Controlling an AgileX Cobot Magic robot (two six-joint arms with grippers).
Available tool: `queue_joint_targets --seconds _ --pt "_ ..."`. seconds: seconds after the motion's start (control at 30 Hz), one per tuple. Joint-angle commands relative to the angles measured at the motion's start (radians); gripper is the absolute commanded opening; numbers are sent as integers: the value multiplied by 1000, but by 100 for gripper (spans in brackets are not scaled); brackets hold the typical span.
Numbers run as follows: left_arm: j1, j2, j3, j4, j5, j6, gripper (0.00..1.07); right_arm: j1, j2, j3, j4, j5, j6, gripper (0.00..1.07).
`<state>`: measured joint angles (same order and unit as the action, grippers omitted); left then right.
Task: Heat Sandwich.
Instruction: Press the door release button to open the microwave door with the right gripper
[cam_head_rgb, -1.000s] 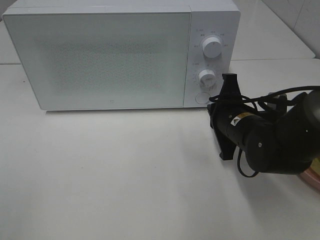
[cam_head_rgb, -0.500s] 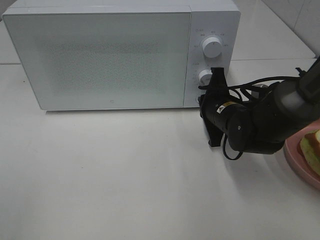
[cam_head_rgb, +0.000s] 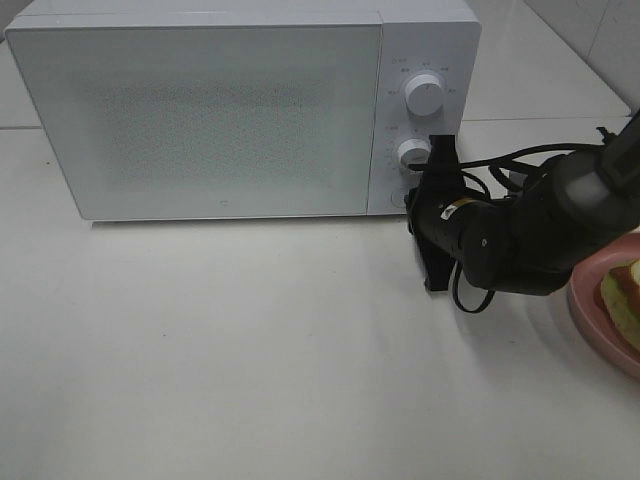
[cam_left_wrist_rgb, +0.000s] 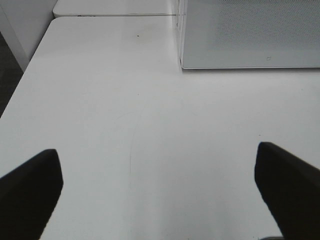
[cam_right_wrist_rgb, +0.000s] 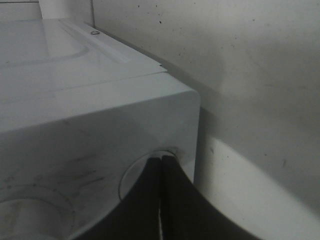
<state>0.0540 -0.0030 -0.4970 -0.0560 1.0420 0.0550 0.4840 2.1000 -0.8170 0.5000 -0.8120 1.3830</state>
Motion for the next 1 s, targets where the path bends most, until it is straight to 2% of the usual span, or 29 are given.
queue_joint_targets --seconds 0.03,0.8,1.0 --pt "1 -27 3 -1 -6 4 99 -6 11 -26 -22 -5 -5 0" --pt "1 -27 3 -1 -6 4 99 -6 14 -40 -46 -195 -5 0" --pt "1 -27 3 -1 -6 4 99 -6 17 -84 -34 -202 -29 0"
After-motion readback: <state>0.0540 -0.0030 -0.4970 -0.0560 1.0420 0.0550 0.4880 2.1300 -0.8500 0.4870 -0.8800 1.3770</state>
